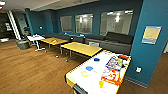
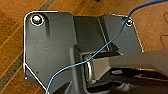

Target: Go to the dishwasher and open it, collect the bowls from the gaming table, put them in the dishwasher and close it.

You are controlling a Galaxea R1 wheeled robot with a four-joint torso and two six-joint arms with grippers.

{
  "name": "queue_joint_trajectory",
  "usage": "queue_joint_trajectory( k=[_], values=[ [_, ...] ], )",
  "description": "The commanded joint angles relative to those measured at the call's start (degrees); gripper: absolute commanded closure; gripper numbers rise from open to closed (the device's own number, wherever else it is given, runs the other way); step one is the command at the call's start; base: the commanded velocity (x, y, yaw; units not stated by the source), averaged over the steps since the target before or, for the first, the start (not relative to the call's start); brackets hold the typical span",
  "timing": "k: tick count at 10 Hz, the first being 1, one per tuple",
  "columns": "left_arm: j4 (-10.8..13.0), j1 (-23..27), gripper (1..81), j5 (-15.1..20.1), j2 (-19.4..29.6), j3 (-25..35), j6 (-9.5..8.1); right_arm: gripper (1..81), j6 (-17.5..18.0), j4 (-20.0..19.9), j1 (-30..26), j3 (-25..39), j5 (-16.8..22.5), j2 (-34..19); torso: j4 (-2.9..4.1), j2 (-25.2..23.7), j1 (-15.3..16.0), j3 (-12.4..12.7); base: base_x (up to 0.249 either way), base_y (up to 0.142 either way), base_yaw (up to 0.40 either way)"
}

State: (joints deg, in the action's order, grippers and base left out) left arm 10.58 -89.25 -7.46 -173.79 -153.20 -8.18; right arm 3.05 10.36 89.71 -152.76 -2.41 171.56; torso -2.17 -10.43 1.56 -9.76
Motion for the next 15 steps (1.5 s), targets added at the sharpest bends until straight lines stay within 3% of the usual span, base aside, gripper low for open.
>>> queue_joint_trajectory(
  k=[1,15],
  values=[
    [0.2,2.5,1.0,2.6,0.0,0.1,0.18,1.0,-0.1,0.3,-2.3,0.1,2.9,-0.2,0.0,0.0,0.0,0.0,0.14,0.105,0.0],
    [0.3,2.4,1.0,2.6,0.0,0.1,0.18,1.0,-0.1,0.3,-2.1,0.1,2.9,-0.1,0.0,0.0,0.0,0.0,0.14,0.104,0.0]
  ],
)
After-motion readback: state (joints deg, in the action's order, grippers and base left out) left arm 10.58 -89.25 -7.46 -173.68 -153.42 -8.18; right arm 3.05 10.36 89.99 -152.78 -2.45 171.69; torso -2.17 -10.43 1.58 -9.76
